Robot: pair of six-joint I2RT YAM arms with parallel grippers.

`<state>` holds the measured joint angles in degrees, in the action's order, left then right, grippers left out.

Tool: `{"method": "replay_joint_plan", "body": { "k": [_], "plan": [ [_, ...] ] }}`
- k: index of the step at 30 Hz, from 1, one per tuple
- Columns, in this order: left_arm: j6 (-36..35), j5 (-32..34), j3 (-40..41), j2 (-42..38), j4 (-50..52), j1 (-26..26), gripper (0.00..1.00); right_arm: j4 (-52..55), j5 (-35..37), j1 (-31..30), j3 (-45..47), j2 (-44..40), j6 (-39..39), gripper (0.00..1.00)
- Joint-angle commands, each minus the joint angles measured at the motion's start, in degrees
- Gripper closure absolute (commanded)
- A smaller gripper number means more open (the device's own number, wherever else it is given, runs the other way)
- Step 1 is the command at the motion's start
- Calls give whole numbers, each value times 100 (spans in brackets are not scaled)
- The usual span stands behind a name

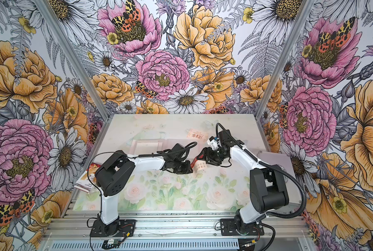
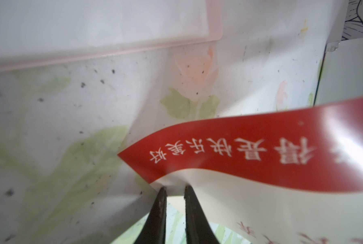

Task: Place the photos into the photo albums
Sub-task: Pick up the photo at the center of the board.

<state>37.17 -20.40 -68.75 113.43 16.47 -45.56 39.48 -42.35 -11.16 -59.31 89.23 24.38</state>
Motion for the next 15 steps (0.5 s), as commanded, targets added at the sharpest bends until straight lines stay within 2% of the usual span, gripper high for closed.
{"method": "replay_joint_plan", "body": {
  "k": [1, 4, 8, 15],
  "plan": [
    [-55, 149, 74, 154, -5, 55, 81, 186, -241, 15, -98, -169, -32, 36],
    [-61, 141, 54, 160, -4, 55, 81, 240, -234, 24, -98, -143, -63, 48],
    [-61, 146, 64, 162, 1, 57, 81, 287, -227, 42, -98, -155, -83, 59],
    [-61, 145, 72, 143, -8, 56, 81, 360, -220, 103, -186, -183, -89, 68]
  ]
}}
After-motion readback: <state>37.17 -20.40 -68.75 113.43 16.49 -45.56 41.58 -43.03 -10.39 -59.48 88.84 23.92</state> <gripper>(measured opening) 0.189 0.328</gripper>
